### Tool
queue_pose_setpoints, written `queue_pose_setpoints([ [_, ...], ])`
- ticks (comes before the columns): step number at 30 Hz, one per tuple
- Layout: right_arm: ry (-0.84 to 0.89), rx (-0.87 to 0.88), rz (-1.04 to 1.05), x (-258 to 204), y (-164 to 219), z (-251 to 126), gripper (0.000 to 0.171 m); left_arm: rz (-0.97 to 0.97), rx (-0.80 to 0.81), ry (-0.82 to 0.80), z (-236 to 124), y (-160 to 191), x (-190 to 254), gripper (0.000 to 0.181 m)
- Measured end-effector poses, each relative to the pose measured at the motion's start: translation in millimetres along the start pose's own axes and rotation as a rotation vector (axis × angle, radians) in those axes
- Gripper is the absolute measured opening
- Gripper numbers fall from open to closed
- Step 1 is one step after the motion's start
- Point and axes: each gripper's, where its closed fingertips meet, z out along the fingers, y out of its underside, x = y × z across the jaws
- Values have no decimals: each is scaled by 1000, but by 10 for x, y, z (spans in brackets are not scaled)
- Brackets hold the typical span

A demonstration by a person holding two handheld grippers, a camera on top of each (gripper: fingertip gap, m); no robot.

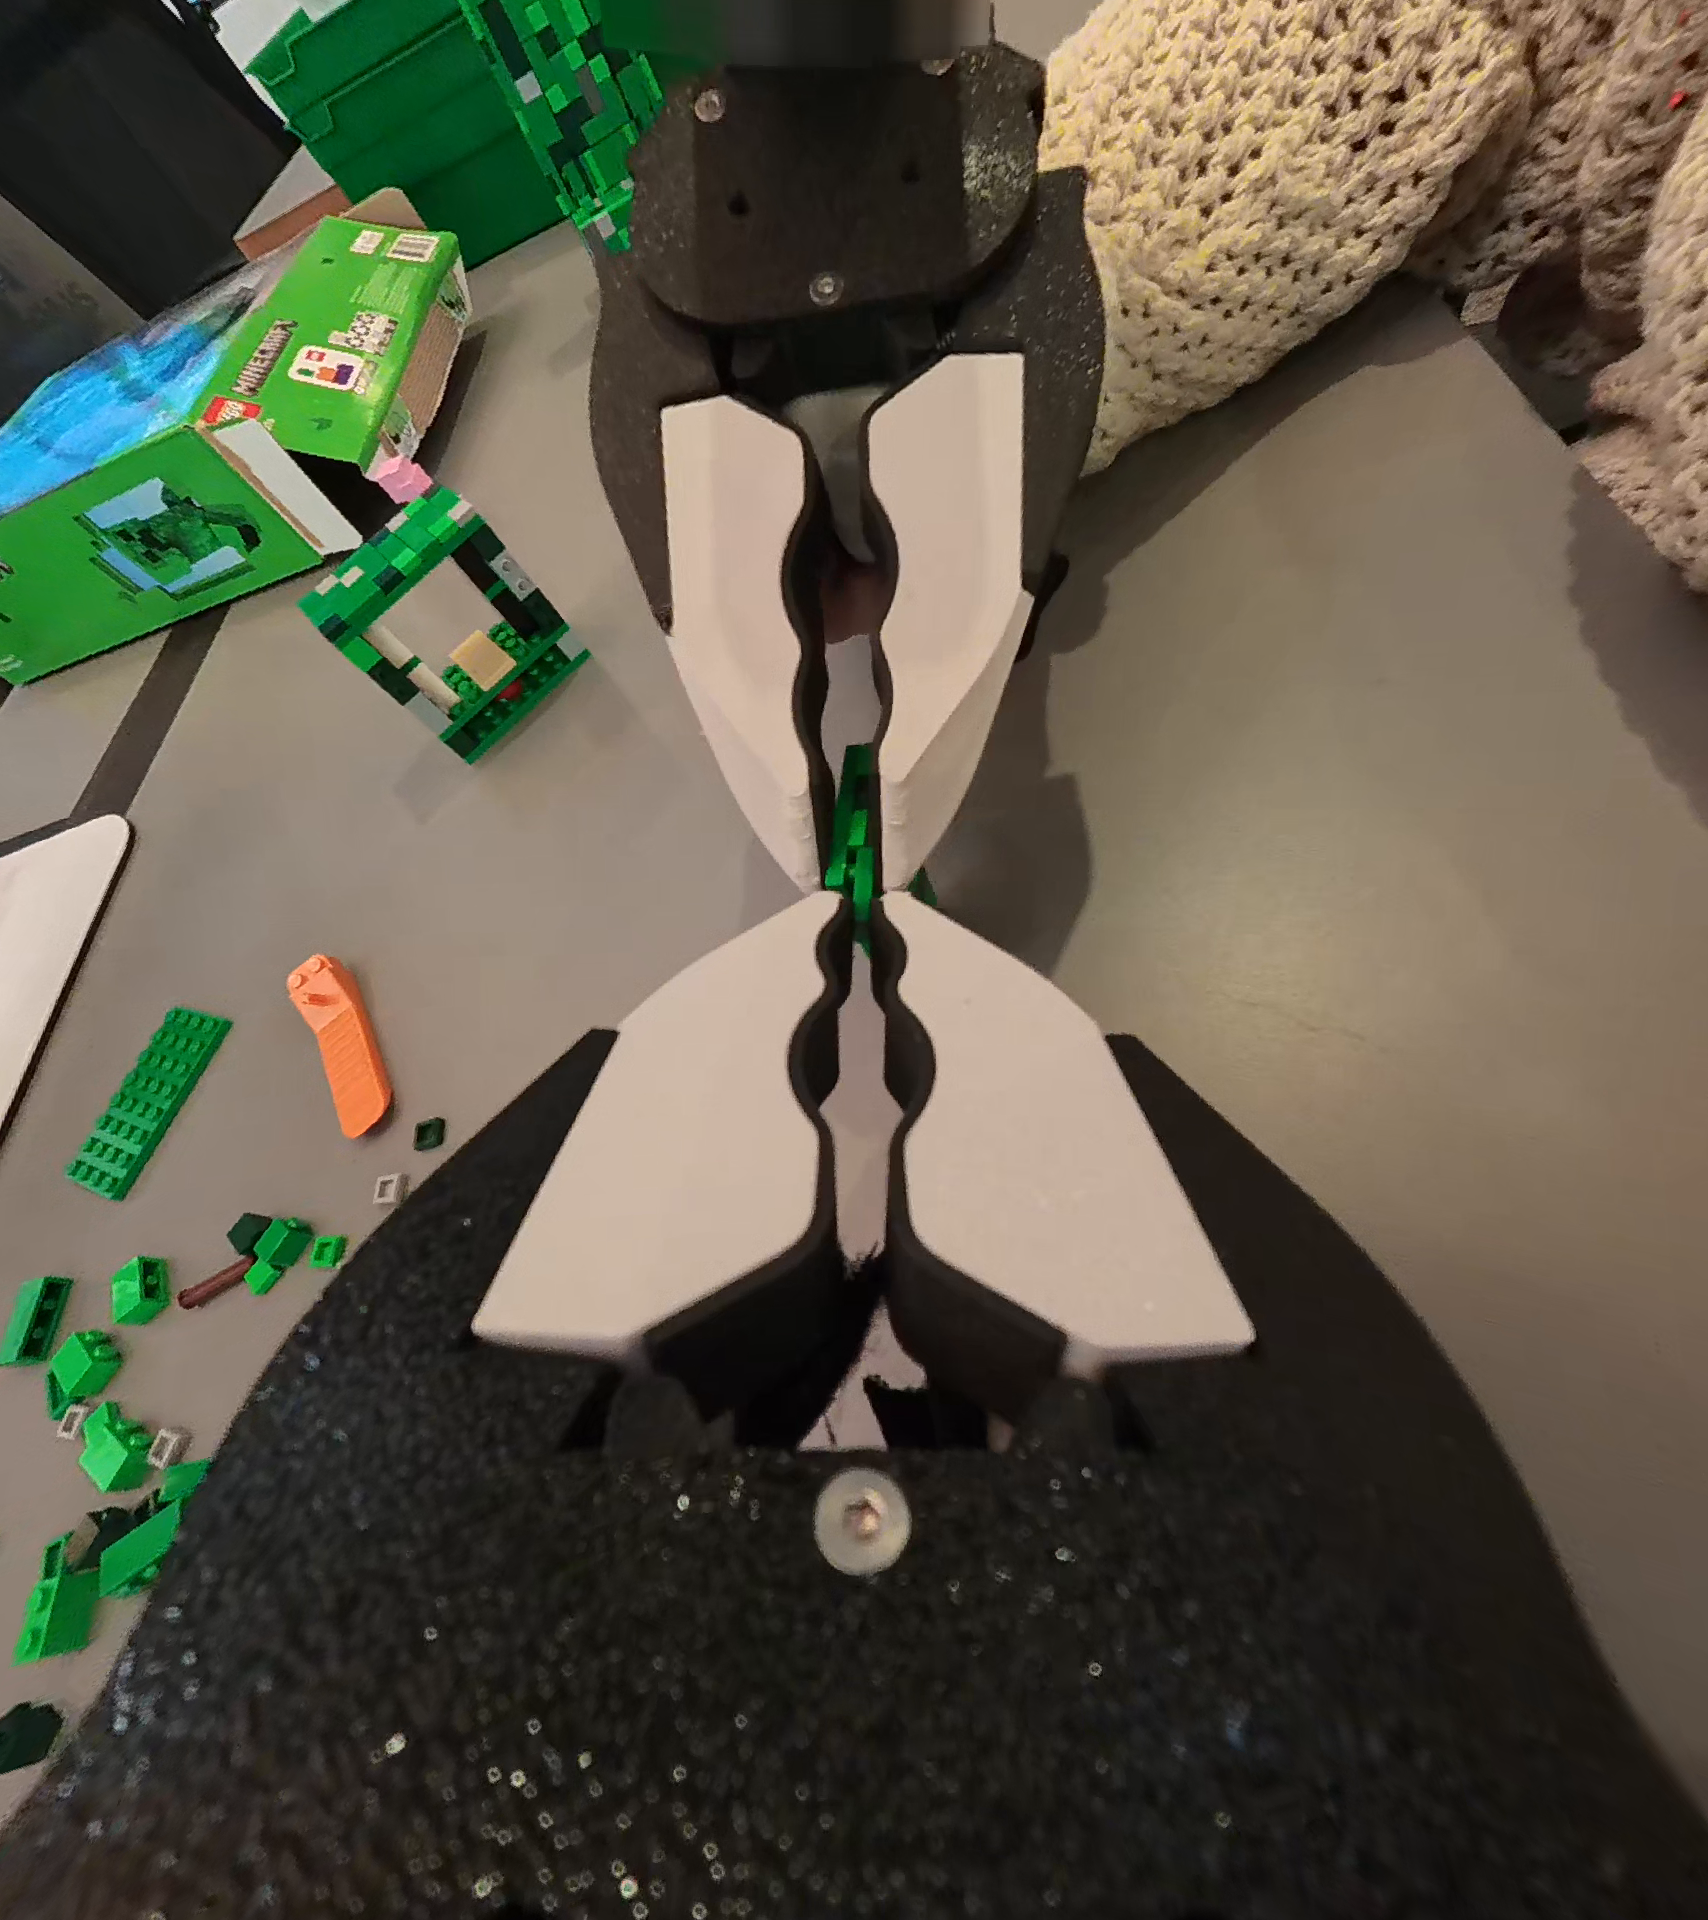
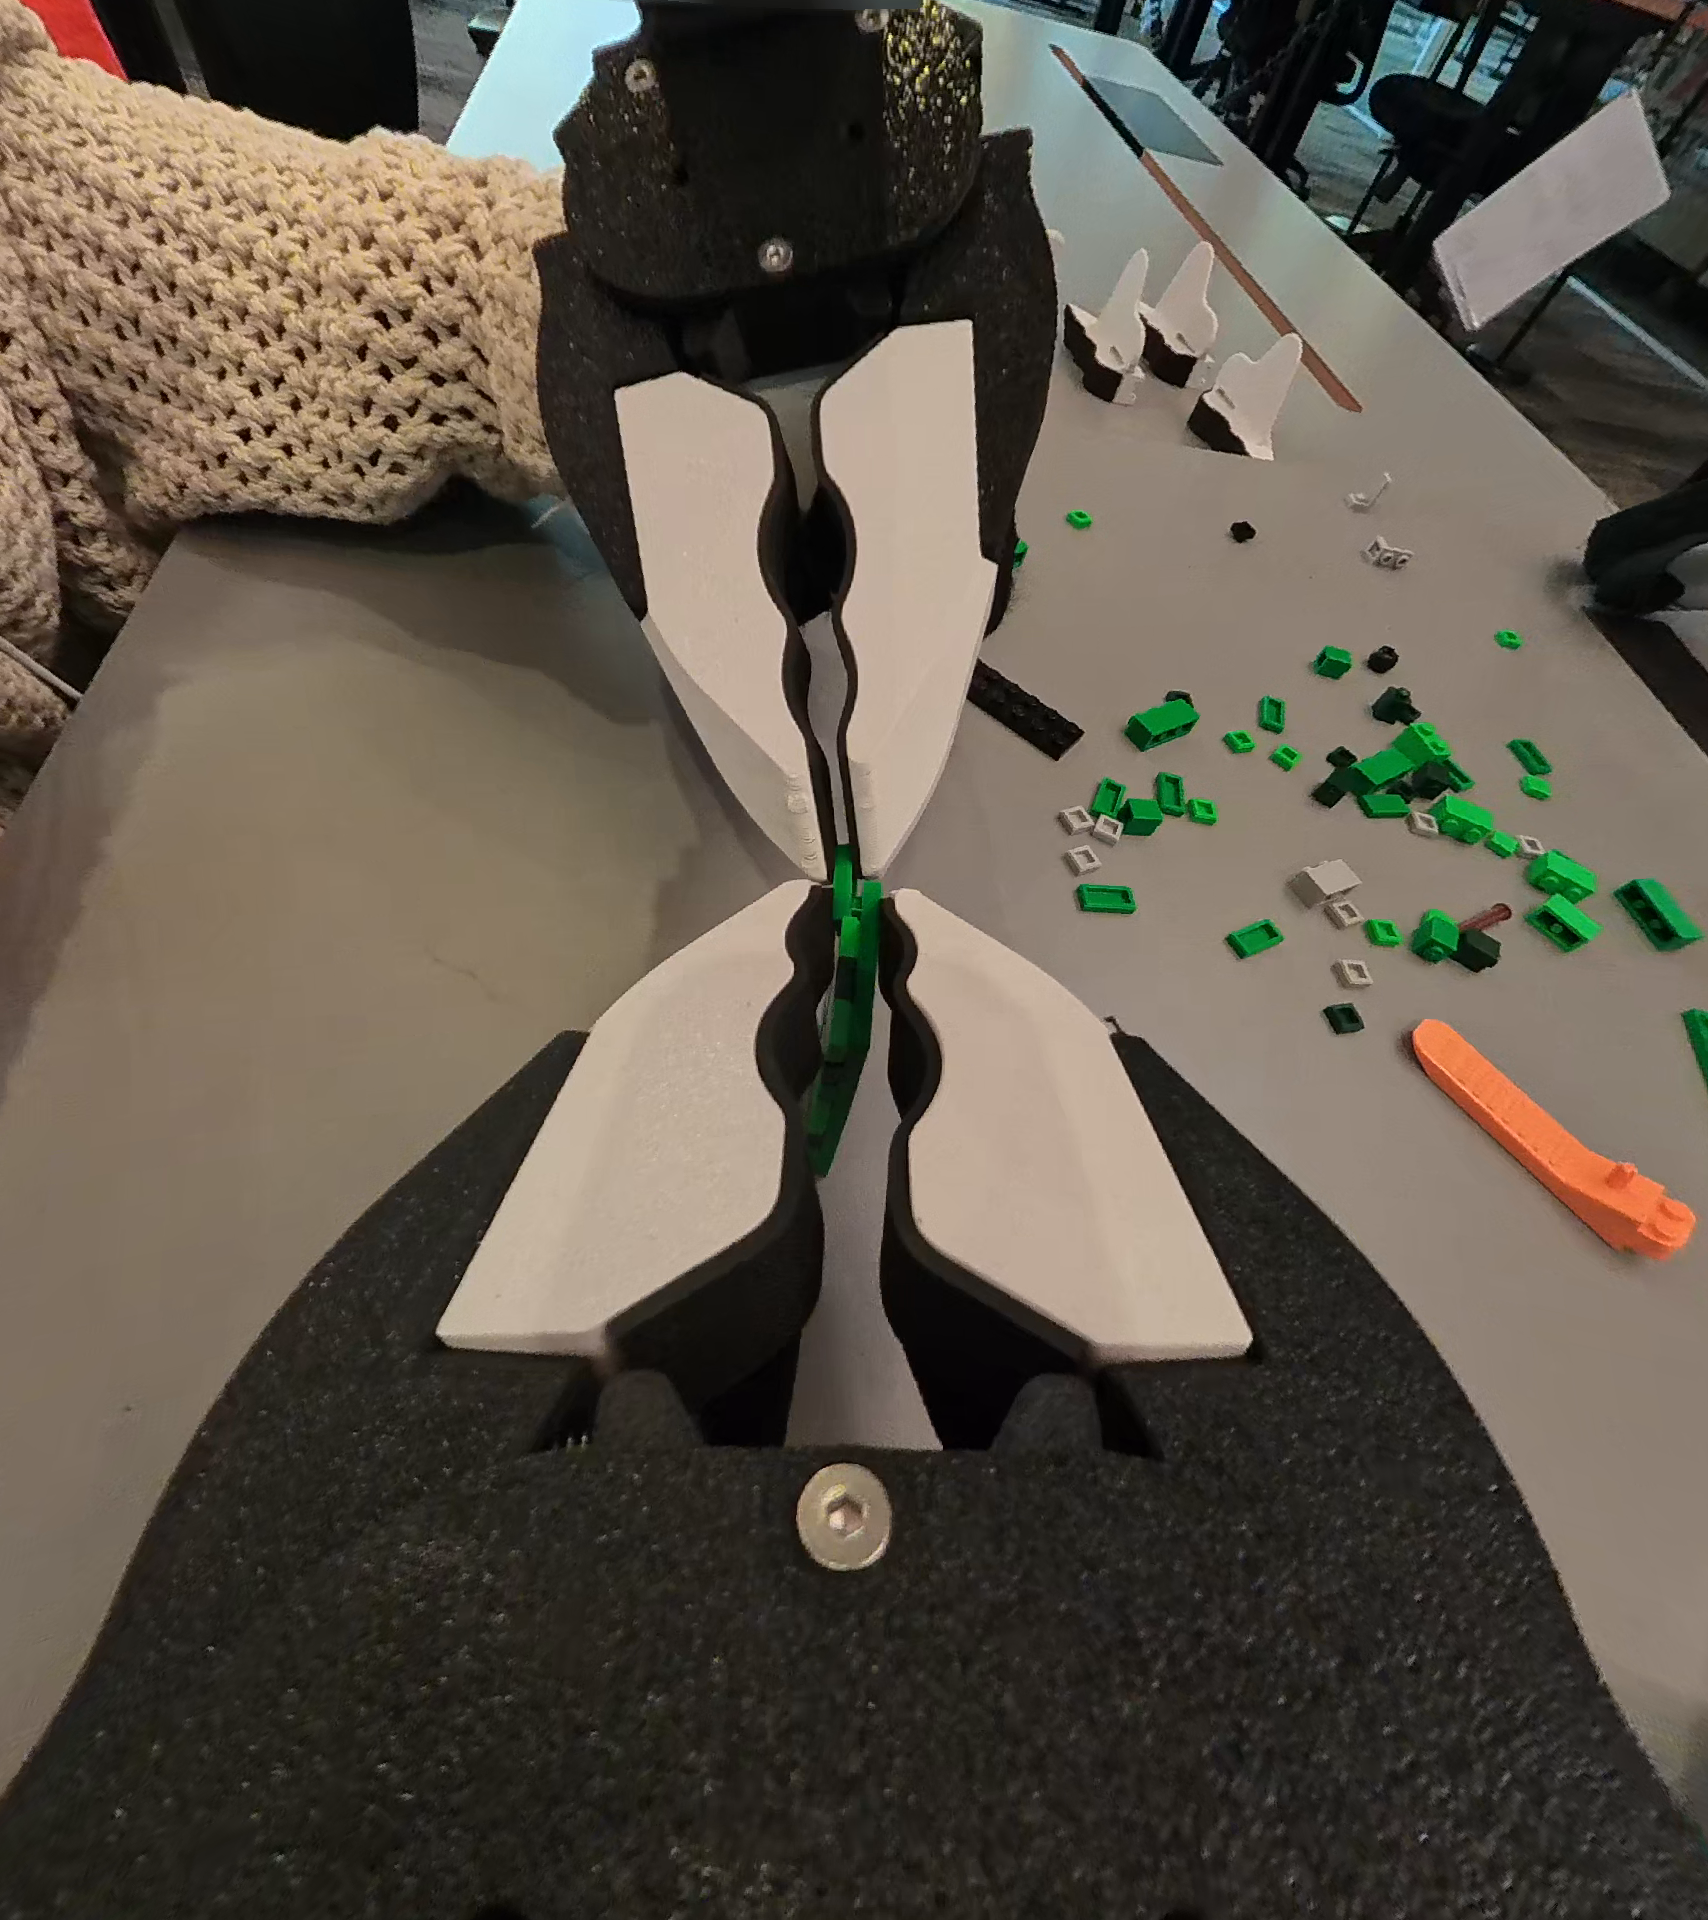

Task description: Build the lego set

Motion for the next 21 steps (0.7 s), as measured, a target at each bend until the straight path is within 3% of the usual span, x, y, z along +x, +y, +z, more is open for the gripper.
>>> queue_pose_setpoints([
  [1, 2, -2, 1, 2, 1, 0, 8, -4, 2, 1, 1, 1, -1, 2],
  [12, 35, -6, -23, 14, -2, -1, 7, -32, 23, -16, 8, -8, -24, 10],
  [15, 37, 66, 59, 92, -102, -64, 6, -33, 60, -147, -43, -77, -185, 17],
  [17, 46, 138, 140, 151, -192, -117, 6, -25, 50, -230, -77, -59, -277, 34],
  [21, -55, 266, 295, 125, -349, -220, 6, -120, 65, -154, 14, -80, -167, 40],
])
